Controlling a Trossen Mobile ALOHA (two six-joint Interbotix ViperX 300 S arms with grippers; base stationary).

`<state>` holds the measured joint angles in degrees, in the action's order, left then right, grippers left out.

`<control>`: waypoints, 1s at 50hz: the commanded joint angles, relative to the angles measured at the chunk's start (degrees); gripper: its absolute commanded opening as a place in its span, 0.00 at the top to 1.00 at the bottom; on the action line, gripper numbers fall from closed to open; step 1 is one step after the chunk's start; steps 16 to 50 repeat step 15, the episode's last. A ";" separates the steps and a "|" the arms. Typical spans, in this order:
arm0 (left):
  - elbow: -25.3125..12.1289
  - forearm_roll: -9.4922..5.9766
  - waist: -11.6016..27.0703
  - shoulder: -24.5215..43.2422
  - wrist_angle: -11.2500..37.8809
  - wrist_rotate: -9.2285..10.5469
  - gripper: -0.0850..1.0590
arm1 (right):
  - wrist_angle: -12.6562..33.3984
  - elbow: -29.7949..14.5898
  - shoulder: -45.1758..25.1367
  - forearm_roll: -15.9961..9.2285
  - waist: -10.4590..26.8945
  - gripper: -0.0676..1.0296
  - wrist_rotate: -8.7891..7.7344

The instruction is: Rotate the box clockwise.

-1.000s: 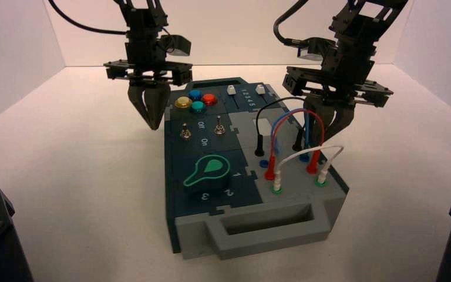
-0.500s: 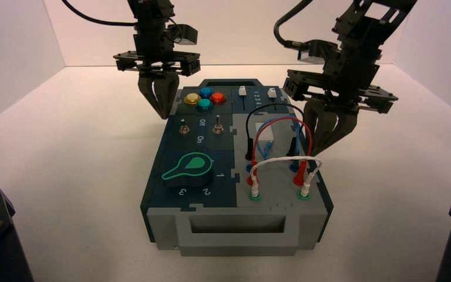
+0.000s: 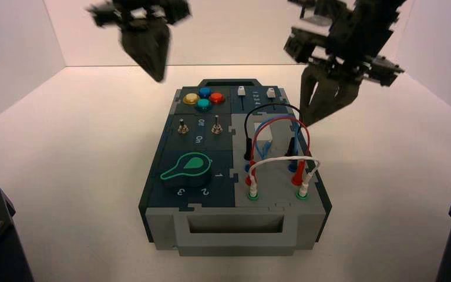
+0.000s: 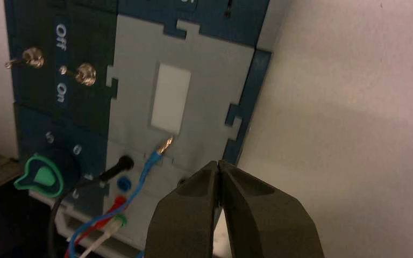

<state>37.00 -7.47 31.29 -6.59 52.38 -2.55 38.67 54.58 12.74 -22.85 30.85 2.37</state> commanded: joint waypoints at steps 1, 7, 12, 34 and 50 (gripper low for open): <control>1.32 1.23 0.09 -6.15 1.41 -0.35 0.95 | 1.67 -0.88 3.60 -0.18 0.26 0.96 0.35; 3.87 1.93 0.09 -11.43 1.76 -0.35 0.95 | 2.55 -1.05 5.98 -0.26 0.26 0.96 0.44; 4.66 2.20 0.09 -14.24 1.85 -0.35 0.95 | 2.72 -1.41 7.03 -0.53 0.26 0.96 0.44; 4.66 2.37 0.09 -15.47 1.93 -0.44 0.95 | 2.81 -1.67 7.29 -0.44 0.26 0.96 0.53; 4.66 2.37 0.09 -15.47 1.93 -0.44 0.95 | 2.81 -1.67 7.29 -0.44 0.26 0.96 0.53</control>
